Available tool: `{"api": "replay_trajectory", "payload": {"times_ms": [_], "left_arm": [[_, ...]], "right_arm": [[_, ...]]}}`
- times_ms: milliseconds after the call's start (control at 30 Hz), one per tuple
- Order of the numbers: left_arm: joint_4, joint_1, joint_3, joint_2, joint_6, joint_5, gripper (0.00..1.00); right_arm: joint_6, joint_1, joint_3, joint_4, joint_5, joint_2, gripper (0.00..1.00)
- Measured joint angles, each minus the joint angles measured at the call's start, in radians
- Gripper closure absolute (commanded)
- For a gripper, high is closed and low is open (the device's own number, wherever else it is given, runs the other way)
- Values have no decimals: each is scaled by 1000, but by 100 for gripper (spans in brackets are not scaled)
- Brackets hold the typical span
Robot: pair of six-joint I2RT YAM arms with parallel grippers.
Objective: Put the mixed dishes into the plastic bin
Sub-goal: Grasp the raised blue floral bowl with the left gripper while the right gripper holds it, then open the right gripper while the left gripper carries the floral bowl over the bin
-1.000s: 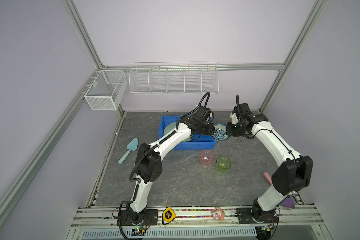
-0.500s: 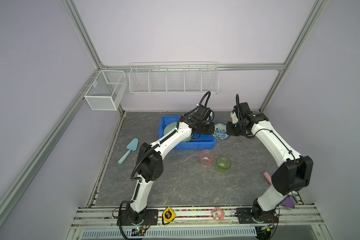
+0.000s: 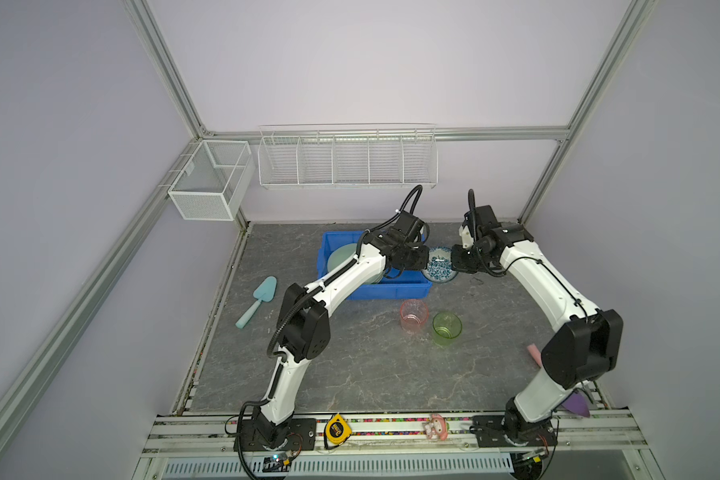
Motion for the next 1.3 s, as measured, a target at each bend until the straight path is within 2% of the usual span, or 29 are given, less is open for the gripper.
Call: {"api": "replay_trajectory", "payload": {"times_ms": [333,533,700,967,1300], "left_arm": [[-36,2,7,2,11,-14,100],[-62,16,47,10,11,-26,100],[-102,69,145,36,12,-62,100],[-182,146,367,172,35,-164,100],[-222,164,391,251,53,-213,100]], "right_arm": [[12,-22,-5,63,-86,-14,64],[40,-113,-72,145,-186,-120,50],[47,-194,-124,166,-218,-206,47],[47,-240,-187,170,-248,-242,46],[42,-265,-205,171,-275,-242,46]]}}
